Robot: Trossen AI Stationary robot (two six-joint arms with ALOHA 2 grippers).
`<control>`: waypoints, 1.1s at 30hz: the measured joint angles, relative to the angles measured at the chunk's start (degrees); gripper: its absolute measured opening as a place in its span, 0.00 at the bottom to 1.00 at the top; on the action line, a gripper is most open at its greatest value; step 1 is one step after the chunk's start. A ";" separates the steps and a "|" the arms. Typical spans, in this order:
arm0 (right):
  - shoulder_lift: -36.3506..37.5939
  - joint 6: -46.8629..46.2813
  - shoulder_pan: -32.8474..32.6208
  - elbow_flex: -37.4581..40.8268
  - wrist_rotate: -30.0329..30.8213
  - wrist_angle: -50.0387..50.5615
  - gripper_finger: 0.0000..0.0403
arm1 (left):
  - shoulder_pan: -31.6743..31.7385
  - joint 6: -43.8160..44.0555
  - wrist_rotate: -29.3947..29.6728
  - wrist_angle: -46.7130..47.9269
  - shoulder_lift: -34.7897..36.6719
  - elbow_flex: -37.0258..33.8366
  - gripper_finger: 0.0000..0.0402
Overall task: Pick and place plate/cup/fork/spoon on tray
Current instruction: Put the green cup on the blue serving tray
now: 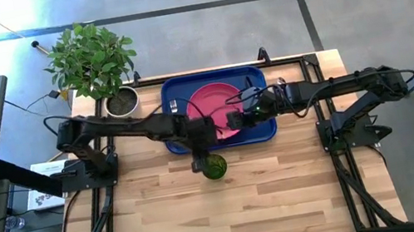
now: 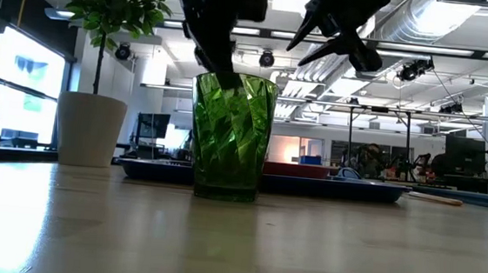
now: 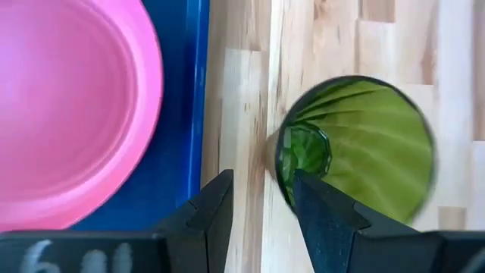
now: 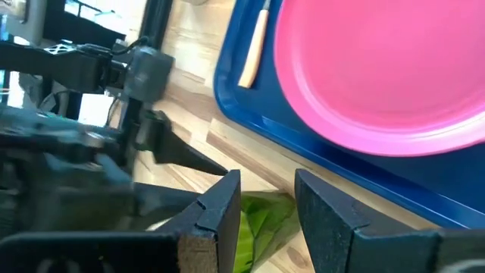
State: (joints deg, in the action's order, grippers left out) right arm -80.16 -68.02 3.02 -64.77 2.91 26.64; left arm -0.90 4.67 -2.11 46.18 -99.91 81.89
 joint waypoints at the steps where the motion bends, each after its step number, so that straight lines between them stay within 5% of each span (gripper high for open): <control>1: 0.00 0.15 -0.01 0.00 -0.14 -0.47 0.29 | 0.04 -0.16 0.00 0.06 0.69 0.00 0.32; 16: -0.02 6.30 -3.14 -3.11 -4.91 -9.68 0.29 | 2.06 -0.35 1.61 5.30 18.03 -0.02 0.32; 25: -3.22 12.15 -5.87 -13.78 1.19 4.28 0.29 | 4.25 0.22 2.80 6.73 24.92 -0.02 0.32; 33: -12.27 8.93 -6.27 -19.63 -1.22 18.77 0.29 | 6.23 0.86 2.82 6.99 25.82 -0.03 0.32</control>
State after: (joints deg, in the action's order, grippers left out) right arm -92.43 -59.09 -3.25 -84.40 1.69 45.41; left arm 5.33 5.53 0.71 53.17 -74.08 81.86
